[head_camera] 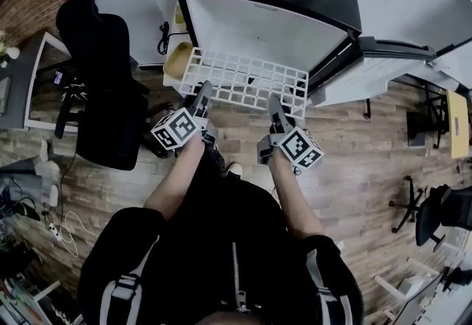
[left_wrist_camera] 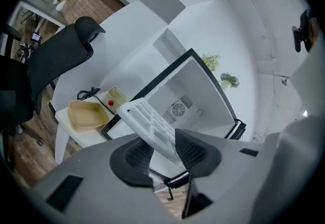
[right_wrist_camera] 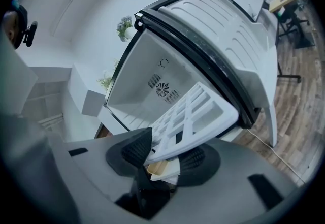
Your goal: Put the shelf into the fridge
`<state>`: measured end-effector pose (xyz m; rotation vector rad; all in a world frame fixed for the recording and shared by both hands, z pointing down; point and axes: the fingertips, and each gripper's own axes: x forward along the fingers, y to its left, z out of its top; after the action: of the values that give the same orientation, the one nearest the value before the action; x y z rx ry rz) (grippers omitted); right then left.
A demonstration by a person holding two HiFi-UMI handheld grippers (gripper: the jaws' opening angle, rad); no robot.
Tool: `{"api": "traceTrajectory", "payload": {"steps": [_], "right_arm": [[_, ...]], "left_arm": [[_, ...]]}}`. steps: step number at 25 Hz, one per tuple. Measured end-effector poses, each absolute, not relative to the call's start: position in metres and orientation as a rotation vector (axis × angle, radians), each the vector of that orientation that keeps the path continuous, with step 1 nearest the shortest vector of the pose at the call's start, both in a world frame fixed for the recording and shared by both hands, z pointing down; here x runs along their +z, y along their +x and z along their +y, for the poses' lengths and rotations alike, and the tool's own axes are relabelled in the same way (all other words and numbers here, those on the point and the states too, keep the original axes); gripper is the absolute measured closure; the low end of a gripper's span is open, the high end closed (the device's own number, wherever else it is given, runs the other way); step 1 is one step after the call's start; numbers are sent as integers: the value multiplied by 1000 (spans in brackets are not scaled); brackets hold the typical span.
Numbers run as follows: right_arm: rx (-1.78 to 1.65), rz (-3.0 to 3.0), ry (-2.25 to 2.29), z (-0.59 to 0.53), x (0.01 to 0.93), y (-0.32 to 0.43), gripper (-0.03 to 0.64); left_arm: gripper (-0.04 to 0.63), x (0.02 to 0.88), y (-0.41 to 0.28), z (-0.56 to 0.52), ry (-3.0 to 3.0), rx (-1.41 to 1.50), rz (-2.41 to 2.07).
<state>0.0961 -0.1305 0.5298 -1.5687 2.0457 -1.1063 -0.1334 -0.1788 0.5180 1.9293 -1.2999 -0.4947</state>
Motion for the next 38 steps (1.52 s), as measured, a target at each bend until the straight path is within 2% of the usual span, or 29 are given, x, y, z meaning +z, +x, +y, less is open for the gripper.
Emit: {"api": "traceTrajectory", "payload": {"steps": [38], "right_arm": [[-1150, 2019, -1577, -172, 549, 111, 466]], "left_arm": [[446, 542, -116, -227, 1923, -448, -1263]]}}
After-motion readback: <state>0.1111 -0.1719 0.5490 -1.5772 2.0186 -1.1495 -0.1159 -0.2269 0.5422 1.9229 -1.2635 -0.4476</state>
